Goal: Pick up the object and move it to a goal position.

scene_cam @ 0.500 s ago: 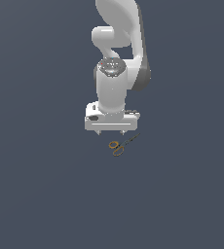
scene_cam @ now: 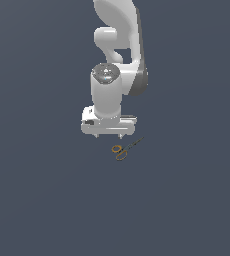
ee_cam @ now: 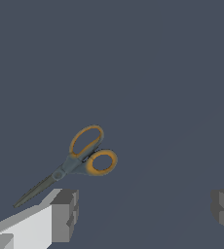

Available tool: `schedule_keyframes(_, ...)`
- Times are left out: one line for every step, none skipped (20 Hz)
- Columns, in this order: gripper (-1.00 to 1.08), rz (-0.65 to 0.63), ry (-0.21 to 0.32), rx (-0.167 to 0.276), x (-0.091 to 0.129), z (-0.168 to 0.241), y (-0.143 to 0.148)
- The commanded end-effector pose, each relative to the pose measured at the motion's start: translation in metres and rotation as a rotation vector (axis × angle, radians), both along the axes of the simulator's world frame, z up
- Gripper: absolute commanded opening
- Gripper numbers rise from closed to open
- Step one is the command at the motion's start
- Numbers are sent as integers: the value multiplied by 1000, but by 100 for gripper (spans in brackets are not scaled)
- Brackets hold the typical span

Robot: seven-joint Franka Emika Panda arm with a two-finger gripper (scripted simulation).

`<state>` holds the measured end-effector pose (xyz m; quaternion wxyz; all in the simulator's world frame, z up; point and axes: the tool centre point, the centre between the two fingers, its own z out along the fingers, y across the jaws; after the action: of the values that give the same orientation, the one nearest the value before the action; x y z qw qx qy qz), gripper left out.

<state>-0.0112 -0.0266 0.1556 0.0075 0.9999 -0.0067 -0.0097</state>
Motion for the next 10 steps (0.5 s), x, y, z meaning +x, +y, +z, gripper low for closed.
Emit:
schedule_keyframes(100, -5, 7, 1, -2, -2, -5)
schedule_keyframes(100, -4, 7, 1, -2, -2, -4)
schedule_keyframes(100, -4, 6, 1, -2, -2, -4)
schedule_keyframes(100, -5, 5, 1, -1, -2, -3)
schedule_keyframes(100, -8, 5, 1, -1, -2, -2)
schedule_keyframes(100, -13, 5, 1, -1, -2, -2)
schedule_keyframes(100, -19, 5, 1, -1, -3, -1)
schedule_keyframes(100, -27, 5, 1, -2, -3, -1)
schedule_keyframes(100, -35, 4, 2, -2, -4, 0)
schedule_keyframes(100, -45, 4, 2, -2, -5, 1)
